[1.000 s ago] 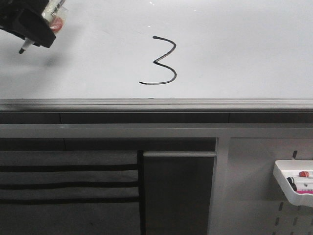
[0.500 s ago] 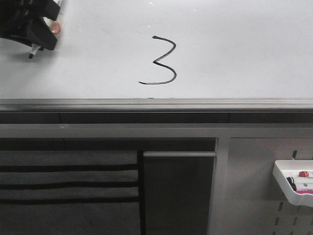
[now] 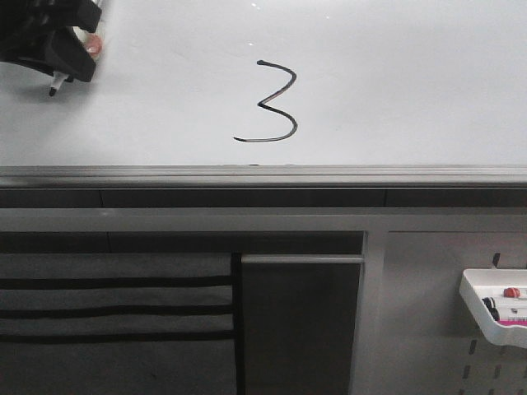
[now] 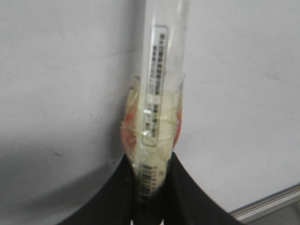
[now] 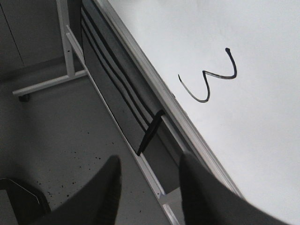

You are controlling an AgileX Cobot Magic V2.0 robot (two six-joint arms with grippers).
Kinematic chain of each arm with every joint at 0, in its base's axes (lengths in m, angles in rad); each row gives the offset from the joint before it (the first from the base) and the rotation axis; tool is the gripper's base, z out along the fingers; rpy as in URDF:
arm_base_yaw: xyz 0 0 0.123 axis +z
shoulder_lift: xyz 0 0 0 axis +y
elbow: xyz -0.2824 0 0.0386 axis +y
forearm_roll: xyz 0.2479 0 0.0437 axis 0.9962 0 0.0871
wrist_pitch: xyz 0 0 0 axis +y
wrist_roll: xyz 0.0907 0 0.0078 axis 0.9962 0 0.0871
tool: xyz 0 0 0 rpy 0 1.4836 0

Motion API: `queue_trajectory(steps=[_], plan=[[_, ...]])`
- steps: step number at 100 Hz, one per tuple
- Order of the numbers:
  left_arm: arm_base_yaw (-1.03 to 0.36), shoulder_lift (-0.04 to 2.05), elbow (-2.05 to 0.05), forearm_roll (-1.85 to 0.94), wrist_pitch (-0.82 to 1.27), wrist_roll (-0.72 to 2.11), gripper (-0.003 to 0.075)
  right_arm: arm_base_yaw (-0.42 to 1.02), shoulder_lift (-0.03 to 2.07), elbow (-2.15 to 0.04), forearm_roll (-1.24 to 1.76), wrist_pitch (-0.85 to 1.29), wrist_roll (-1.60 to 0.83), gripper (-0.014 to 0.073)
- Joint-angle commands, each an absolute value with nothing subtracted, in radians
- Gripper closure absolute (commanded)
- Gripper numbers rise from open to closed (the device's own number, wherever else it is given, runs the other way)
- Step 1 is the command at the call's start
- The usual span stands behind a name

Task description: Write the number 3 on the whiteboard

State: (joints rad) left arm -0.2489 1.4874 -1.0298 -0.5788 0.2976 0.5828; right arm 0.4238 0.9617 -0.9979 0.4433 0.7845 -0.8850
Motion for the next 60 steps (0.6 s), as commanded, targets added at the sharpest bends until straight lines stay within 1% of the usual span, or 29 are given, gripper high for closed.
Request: queue_trajectory(steps=[1,7,14,17,19,31,38,41,45,47,60], plan=[[-0.248,1.455,-1.057,-0.597,0.240,0.569,0.0725,0.418,0.946,-1.021,0.475,0.735,-0.884,0.0335],[-0.248,1.455,-1.057,-0.597,0.240,0.567,0.0687,0.418,0.946,-1.021,0.477,0.735,-0.884,0.0335],[-0.248,1.455,-1.057,-0.597,0.240,0.567,0.0591,0.418,0.946,-1.021,0.480,0.735,-0.884,0.0335],[-0.248,1.455,-1.057,-0.595,0.240,0.567,0.0527,0.418,0.946,-1.021,0.480,0.735,-0.884,0.0335],[-0.248,1.455,-1.057,-0.595,0.238,0.567,0.0499,0.418,0.946,-1.021,0.482,0.735,-0.884,0.0335],[-0.248,1.455,-1.057,-0.595,0.234,0.567,0.0239,0.418,0.946,-1.021,0.482,0.735,-0.884,0.0335],[-0.248,1.455,-1.057,-0.595,0.234,0.567,0.0119,0.418,0.946,-1.021,0.482,0.735,-0.884,0.0335],[-0.248,1.455,-1.057,-0.595,0.234,0.567,0.0085,0.418,0.946,-1.021,0.482,0.735,-0.884,0.0335],[-0.248,1.455,-1.057,-0.595,0.234,0.567,0.0055,0.418,0.946,-1.021,0.482,0.735,-0.884,0.0335],[-0.248,1.455,-1.057,-0.595,0.239,0.567,0.0052,0.418,0.946,-1.021,0.482,0.735,-0.884,0.0335],[-0.248,1.453,-1.059,-0.595,0.239,0.569,0.0074,0.418,0.946,-1.021,0.482,0.735,-0.884,0.0335]])
